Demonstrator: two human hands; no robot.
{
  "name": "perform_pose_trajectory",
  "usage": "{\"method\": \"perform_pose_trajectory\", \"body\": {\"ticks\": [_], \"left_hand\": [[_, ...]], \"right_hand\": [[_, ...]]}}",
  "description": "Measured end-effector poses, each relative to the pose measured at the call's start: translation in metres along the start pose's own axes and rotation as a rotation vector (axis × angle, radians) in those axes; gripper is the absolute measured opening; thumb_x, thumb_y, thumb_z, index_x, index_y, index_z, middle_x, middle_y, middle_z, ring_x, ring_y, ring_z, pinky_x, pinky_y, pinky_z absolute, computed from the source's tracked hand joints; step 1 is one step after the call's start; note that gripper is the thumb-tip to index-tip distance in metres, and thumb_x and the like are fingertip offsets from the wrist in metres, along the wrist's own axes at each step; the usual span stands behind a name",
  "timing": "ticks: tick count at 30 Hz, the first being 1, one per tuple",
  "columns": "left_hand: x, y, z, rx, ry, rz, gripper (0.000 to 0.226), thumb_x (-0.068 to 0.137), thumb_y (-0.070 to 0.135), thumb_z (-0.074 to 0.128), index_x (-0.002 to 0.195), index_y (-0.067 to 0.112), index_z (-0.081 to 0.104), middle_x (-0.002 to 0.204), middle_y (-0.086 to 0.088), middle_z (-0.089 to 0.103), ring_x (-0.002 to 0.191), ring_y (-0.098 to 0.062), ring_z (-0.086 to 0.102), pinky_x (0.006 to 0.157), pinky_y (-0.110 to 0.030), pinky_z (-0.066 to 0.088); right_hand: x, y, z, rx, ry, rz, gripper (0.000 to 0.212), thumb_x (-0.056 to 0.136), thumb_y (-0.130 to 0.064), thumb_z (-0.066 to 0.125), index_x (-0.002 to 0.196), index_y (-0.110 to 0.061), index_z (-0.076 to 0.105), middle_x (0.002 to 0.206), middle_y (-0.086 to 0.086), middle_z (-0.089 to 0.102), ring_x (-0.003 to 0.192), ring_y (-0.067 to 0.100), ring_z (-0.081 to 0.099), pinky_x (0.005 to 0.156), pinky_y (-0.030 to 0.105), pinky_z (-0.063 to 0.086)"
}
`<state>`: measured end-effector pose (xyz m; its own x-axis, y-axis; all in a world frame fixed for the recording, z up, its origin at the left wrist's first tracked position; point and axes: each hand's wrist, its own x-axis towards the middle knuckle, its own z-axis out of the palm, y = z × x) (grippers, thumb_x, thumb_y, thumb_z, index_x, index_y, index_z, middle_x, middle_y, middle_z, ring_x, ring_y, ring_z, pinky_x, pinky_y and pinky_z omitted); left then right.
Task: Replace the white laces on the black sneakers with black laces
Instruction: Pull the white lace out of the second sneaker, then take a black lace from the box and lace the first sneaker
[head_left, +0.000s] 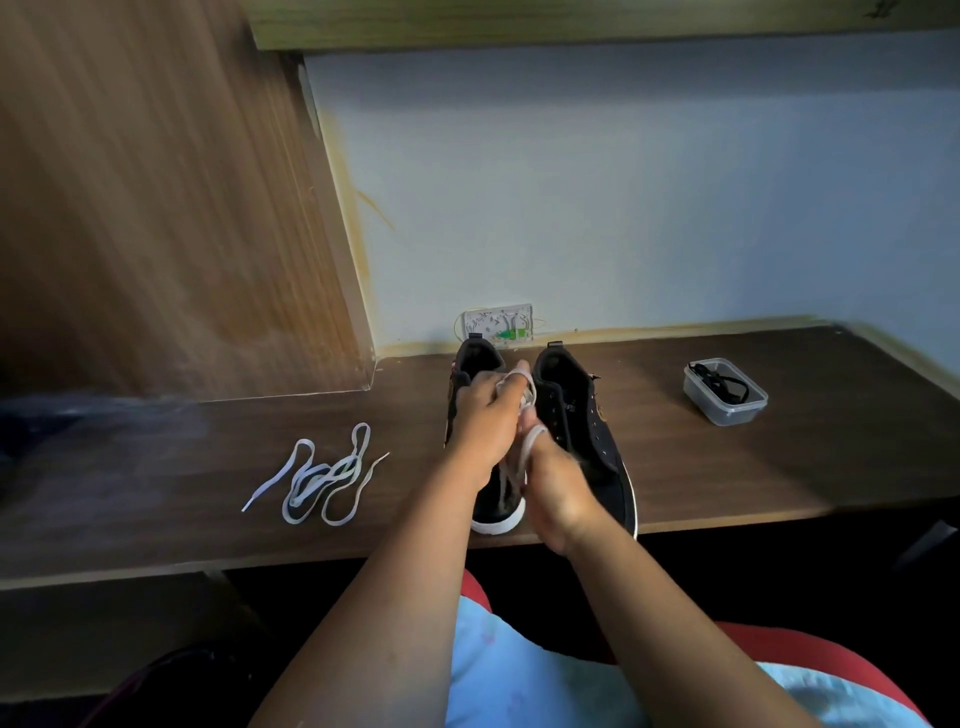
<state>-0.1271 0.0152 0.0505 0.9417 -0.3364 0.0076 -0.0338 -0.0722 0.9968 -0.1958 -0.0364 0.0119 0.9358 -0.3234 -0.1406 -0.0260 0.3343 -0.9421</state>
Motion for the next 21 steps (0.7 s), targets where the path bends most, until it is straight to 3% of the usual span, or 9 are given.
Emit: {"method": "perform_pose_trajectory", "body": {"ticks": [2, 4, 6, 8, 11, 13, 14, 17, 21], "left_hand": [[0.002, 0.008, -0.009, -0.109, 0.086, 0.003, 0.031, 0.092, 0.037, 0.048, 0.064, 0.031, 0.059, 0.071, 0.005, 0.061, 0.077, -0.017, 0.063, 0.076, -0.033, 0.048], [0.003, 0.019, -0.028, -0.434, 0.108, -0.097, 0.024, 0.099, 0.029, 0.045, 0.080, 0.027, 0.061, 0.075, 0.002, 0.064, 0.069, -0.014, 0.063, 0.070, -0.028, 0.047], [0.011, 0.021, -0.063, -0.763, 0.197, -0.177, 0.022, 0.102, 0.027, 0.041, 0.084, 0.023, 0.054, 0.050, 0.008, 0.050, 0.041, -0.005, 0.046, 0.055, -0.021, 0.039], [0.021, 0.009, -0.105, -0.800, 0.345, -0.148, 0.023, 0.102, 0.022, 0.039, 0.079, 0.022, 0.046, 0.040, 0.011, 0.034, 0.033, -0.004, 0.027, 0.048, -0.019, 0.030], [0.029, -0.034, -0.160, -0.350, 0.516, -0.070, 0.009, 0.096, 0.011, 0.048, 0.090, 0.017, 0.045, 0.061, 0.001, 0.049, 0.047, -0.009, 0.044, 0.052, -0.025, 0.041], [0.032, -0.070, -0.194, 0.156, 0.401, -0.040, 0.007, 0.093, 0.011, 0.055, 0.092, 0.017, 0.051, 0.086, -0.010, 0.060, 0.078, -0.022, 0.061, 0.075, -0.036, 0.053], [0.031, -0.086, -0.210, 0.407, 0.272, -0.045, 0.003, 0.090, 0.014, 0.059, 0.091, 0.016, 0.057, 0.094, -0.014, 0.062, 0.090, -0.027, 0.063, 0.081, -0.037, 0.052], [0.020, -0.100, -0.248, 0.959, 0.056, -0.069, 0.052, 0.078, 0.030, 0.074, 0.125, 0.020, 0.054, 0.129, -0.012, 0.044, 0.119, -0.030, 0.043, 0.095, -0.036, 0.040], [0.014, -0.099, -0.270, 1.038, 0.103, -0.193, 0.115, 0.055, 0.056, 0.085, 0.147, 0.038, 0.019, 0.153, -0.005, 0.006, 0.136, -0.034, 0.017, 0.108, -0.052, 0.025]], "right_hand": [[0.005, 0.000, 0.022, -0.100, -0.017, 0.026, 0.033, 0.101, -0.014, 0.036, 0.073, -0.020, 0.054, 0.056, -0.004, 0.056, 0.055, 0.014, 0.049, 0.051, 0.020, 0.036], [0.010, -0.005, 0.042, -0.146, -0.032, 0.031, 0.035, 0.102, -0.011, 0.039, 0.071, -0.017, 0.054, 0.049, -0.004, 0.052, 0.041, 0.007, 0.045, 0.041, 0.018, 0.034], [0.022, -0.009, 0.064, -0.171, -0.098, 0.002, 0.027, 0.098, -0.024, 0.051, 0.076, -0.013, 0.061, 0.059, 0.003, 0.054, 0.048, 0.013, 0.046, 0.049, 0.021, 0.038], [0.045, 0.000, 0.086, -0.400, -0.144, -0.041, 0.023, 0.085, -0.035, 0.062, 0.077, -0.014, 0.067, 0.067, 0.000, 0.055, 0.061, 0.013, 0.048, 0.059, 0.027, 0.038], [0.074, 0.017, 0.127, -0.609, -0.200, -0.031, 0.012, 0.083, -0.019, 0.061, 0.079, -0.023, 0.072, 0.072, -0.012, 0.065, 0.069, 0.006, 0.058, 0.066, 0.025, 0.045], [0.093, 0.035, 0.150, -0.672, -0.220, -0.024, 0.018, 0.084, -0.012, 0.055, 0.090, -0.020, 0.070, 0.087, -0.003, 0.068, 0.088, 0.016, 0.061, 0.081, 0.030, 0.046], [0.101, 0.041, 0.158, -0.859, -0.238, -0.046, 0.023, 0.086, -0.018, 0.052, 0.104, -0.019, 0.067, 0.102, 0.003, 0.067, 0.100, 0.021, 0.059, 0.089, 0.032, 0.043], [0.118, 0.057, 0.169, -1.517, -0.294, 0.032, 0.063, 0.081, -0.046, 0.056, 0.136, -0.019, 0.042, 0.139, 0.012, 0.040, 0.131, 0.034, 0.034, 0.105, 0.041, 0.034], [0.133, 0.049, 0.172, -1.732, -0.296, 0.161, 0.095, 0.076, -0.037, 0.074, 0.149, -0.015, 0.017, 0.149, 0.018, 0.022, 0.133, 0.038, 0.031, 0.099, 0.044, 0.043]]}}
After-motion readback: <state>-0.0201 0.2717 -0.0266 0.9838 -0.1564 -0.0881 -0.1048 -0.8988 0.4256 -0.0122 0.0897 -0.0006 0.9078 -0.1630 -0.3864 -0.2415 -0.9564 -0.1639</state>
